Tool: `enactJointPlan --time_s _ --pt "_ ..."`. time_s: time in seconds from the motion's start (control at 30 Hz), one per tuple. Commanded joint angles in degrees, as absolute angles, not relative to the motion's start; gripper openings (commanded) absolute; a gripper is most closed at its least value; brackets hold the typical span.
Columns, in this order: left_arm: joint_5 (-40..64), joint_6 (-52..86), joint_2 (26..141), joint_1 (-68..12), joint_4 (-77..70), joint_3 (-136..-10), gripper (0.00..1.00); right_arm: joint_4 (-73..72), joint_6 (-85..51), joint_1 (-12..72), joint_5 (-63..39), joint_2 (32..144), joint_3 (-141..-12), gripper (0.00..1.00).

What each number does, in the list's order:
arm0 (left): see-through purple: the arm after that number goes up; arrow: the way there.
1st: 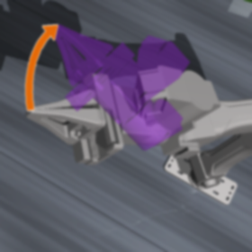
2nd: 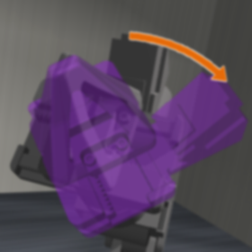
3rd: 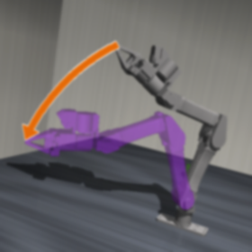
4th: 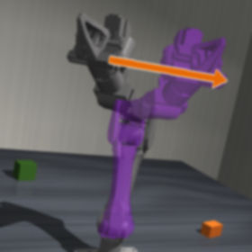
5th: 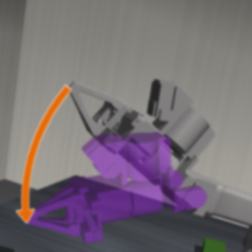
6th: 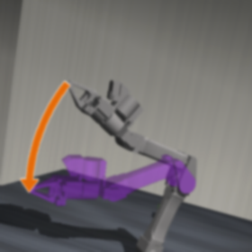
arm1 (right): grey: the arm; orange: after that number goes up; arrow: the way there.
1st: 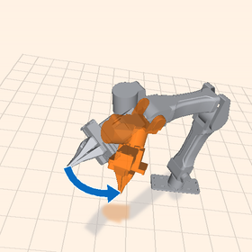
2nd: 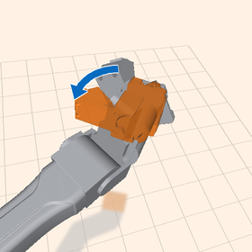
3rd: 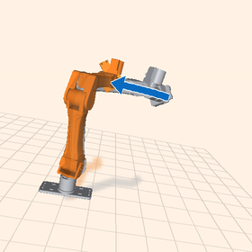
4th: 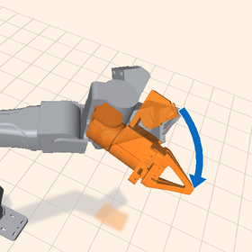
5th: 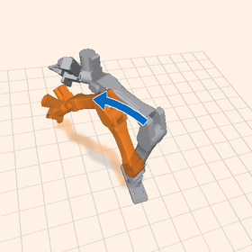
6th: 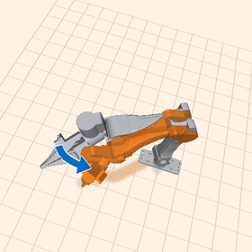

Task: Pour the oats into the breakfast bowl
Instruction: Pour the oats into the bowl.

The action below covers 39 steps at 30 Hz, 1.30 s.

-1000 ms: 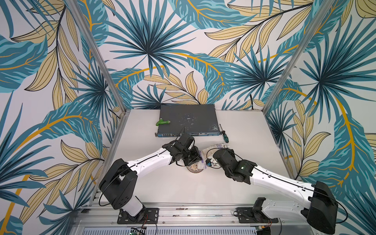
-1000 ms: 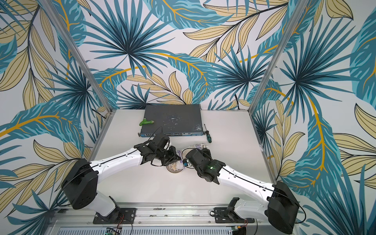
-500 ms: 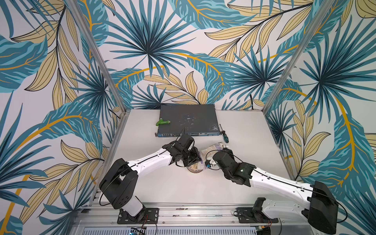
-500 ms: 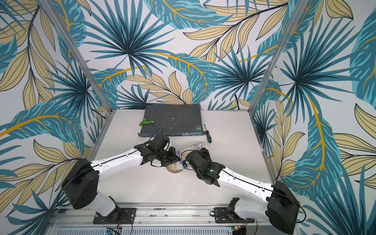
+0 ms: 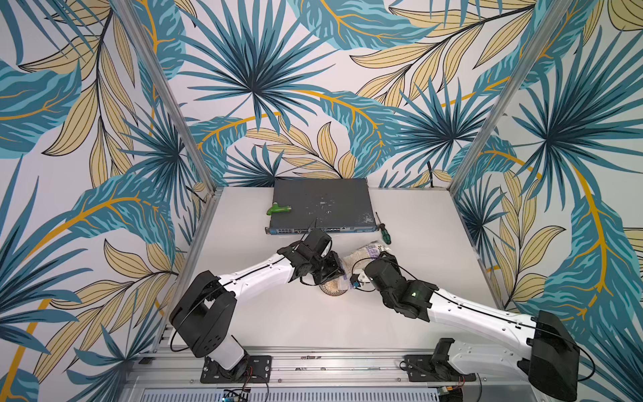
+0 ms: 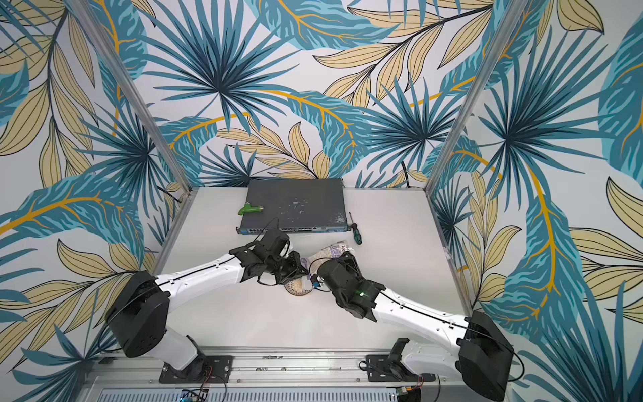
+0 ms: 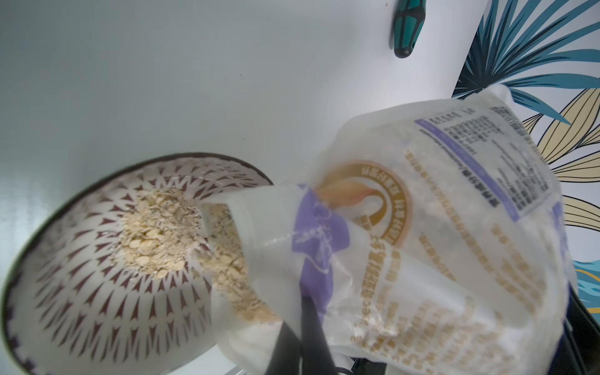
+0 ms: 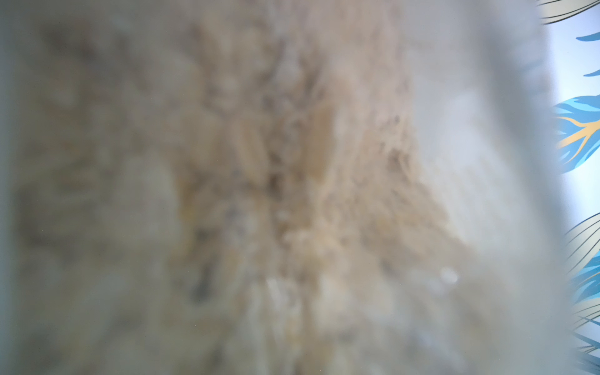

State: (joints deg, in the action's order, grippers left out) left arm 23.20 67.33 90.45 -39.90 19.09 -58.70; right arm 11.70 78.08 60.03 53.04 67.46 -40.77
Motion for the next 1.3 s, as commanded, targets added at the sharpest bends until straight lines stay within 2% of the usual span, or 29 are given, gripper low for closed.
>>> enactJointPlan --time_s 0.0,0.97,1.27 --pt "14.33 66.19 92.40 -37.35 25.32 -55.99 0.00 0.77 78.05 60.27 60.84 62.41 -41.33 0.00" --pt "12.97 65.21 92.69 -37.35 25.04 -55.02 0.00 -15.57 89.38 60.78 60.91 61.79 -38.51 0.00" --pt "12.57 65.00 92.83 -37.35 24.86 -54.29 0.00 -16.74 91.02 60.73 60.47 61.40 -39.01 0.00"
